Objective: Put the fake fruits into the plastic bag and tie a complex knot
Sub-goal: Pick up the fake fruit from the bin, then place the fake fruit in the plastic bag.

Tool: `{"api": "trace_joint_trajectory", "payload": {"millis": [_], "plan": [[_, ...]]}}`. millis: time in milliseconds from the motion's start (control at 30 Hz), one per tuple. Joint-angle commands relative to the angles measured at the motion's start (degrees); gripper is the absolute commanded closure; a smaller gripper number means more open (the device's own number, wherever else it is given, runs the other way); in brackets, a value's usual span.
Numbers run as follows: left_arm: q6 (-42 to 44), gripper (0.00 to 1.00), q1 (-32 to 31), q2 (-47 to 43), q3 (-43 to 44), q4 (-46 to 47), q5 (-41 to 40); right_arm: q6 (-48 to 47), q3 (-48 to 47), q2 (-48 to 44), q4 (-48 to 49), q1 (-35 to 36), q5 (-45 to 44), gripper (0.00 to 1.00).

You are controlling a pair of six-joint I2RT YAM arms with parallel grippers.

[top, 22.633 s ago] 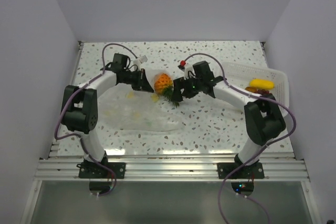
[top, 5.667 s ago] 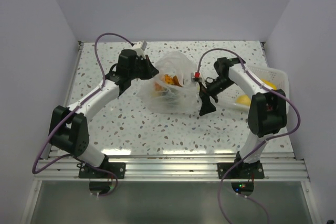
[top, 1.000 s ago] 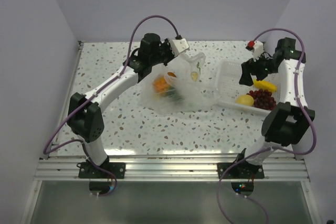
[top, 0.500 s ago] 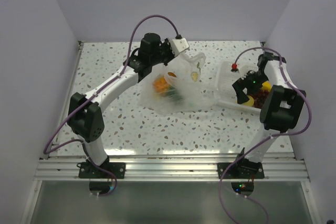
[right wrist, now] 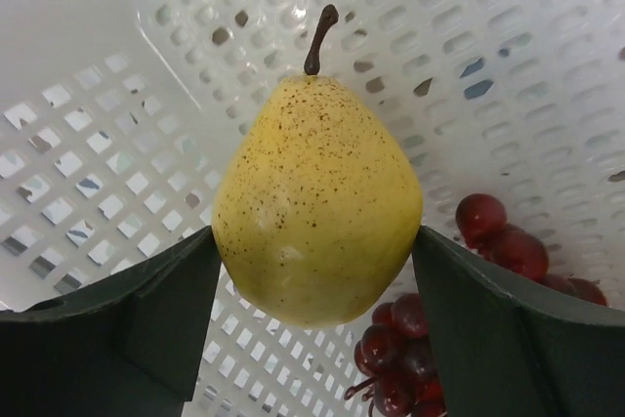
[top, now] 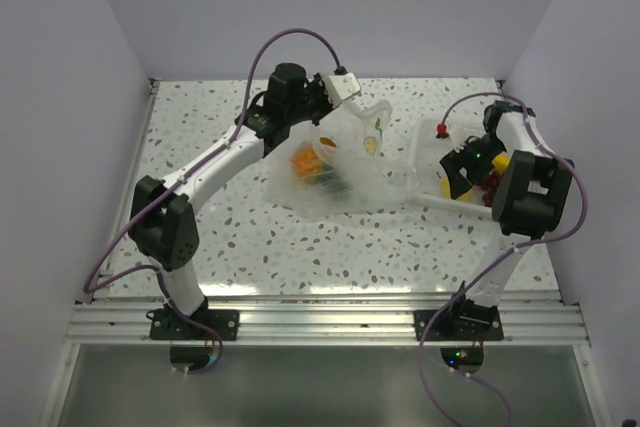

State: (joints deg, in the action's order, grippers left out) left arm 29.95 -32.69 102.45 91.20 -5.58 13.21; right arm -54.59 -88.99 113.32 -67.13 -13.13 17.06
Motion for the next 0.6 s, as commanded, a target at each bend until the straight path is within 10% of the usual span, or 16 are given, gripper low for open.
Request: {"api": "trace_joint_trajectory", "payload": {"millis": [0, 333, 567], "plan": [[-0.5, 0.91, -0.2, 0.6, 2.7, 0.8, -0.1, 5.0, -5.6, 0.8, 0.3, 0.0, 5.2, 0.20], [-0.8, 0.91, -0.1, 0.4, 2.2, 0.8, -0.6, 6.2, -9.3, -1.1, -1.5, 0.0, 10.0, 0.34], [-1.7, 0.92, -0.1, 0.5, 2.5, 0.6, -0.1, 14.0, -18.8, -9.9, -5.5, 2.1, 32.8, 0.33]]}}
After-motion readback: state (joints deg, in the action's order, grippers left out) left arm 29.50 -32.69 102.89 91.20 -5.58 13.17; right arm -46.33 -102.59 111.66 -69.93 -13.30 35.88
